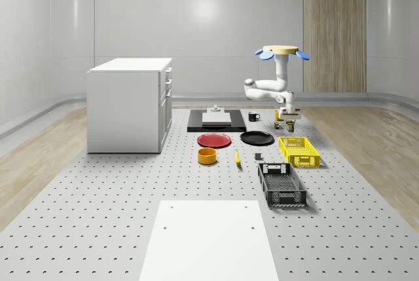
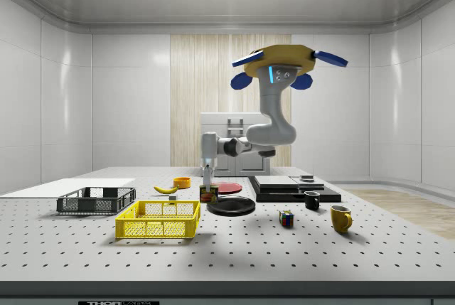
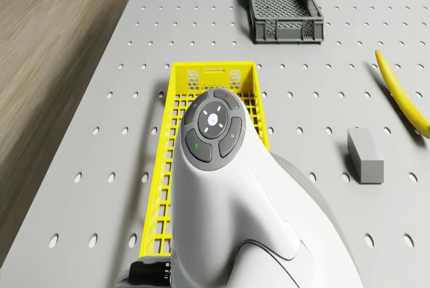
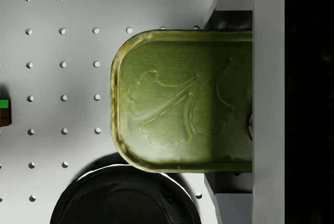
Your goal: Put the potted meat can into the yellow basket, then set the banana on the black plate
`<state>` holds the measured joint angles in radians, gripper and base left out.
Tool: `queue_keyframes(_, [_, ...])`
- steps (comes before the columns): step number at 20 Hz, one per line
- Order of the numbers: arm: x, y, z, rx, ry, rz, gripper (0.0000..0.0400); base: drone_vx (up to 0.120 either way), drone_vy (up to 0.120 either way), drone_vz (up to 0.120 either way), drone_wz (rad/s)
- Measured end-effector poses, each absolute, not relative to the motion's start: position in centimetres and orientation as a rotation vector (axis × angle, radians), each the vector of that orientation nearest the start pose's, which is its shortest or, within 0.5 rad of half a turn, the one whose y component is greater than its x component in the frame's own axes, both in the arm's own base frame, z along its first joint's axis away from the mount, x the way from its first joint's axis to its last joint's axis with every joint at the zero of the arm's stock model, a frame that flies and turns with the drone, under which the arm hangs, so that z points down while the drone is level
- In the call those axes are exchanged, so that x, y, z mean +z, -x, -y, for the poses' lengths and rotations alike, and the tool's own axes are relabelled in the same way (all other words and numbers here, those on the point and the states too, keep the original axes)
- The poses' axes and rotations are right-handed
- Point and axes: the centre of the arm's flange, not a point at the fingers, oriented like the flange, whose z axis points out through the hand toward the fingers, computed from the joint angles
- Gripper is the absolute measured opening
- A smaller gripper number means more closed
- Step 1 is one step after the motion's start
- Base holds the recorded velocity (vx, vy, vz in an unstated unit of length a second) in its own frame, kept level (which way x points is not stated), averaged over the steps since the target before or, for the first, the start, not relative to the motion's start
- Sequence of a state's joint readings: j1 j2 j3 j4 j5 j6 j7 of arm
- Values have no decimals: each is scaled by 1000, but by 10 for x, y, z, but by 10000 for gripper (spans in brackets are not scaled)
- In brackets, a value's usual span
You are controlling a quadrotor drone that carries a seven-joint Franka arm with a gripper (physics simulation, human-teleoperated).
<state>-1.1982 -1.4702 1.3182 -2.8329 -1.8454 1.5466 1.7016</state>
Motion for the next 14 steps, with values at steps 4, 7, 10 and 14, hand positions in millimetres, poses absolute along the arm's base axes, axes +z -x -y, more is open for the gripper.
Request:
queue_keyframes(4, [507, -317, 0, 802, 5, -3, 292, 120, 0, 0, 0])
queue_keyframes(7, [507, -317, 0, 802, 5, -3, 292, 120, 0, 0, 0])
queue_keyframes(10, [507, -317, 0, 802, 5, -3, 292, 120, 0, 0, 0])
queue_keyframes(14, [507, -317, 0, 802, 5, -3, 292, 120, 0, 0, 0])
